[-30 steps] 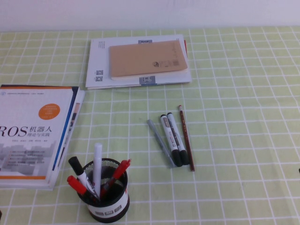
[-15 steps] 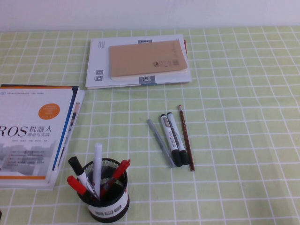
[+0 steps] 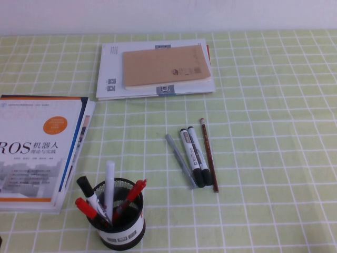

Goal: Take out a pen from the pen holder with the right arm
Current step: 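Take a marker out of the pen holder and lay it on the table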

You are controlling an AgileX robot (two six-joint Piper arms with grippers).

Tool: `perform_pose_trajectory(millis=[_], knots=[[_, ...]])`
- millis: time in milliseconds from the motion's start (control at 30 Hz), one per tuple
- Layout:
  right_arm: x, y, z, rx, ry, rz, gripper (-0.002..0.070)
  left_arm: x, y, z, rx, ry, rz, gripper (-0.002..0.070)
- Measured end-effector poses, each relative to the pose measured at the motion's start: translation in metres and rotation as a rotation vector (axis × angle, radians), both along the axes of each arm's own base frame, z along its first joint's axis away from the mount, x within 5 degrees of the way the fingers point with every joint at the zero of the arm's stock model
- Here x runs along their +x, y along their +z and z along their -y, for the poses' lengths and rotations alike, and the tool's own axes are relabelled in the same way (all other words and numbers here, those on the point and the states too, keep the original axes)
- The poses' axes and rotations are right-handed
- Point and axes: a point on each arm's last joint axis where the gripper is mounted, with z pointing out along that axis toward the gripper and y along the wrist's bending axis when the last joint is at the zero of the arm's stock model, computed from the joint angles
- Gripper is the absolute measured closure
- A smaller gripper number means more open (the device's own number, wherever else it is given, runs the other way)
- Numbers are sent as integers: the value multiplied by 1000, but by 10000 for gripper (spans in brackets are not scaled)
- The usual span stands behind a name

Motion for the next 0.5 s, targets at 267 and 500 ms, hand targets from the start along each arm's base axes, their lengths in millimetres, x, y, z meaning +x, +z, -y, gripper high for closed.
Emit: perform_pose_trajectory(millis=[267,500], knots=[[-1,-5,1,-8,-10,-51,689,0,0,0,0,0,0,683],[-1,-5,1,-8,-10,-51,689,0,0,0,0,0,0,683]])
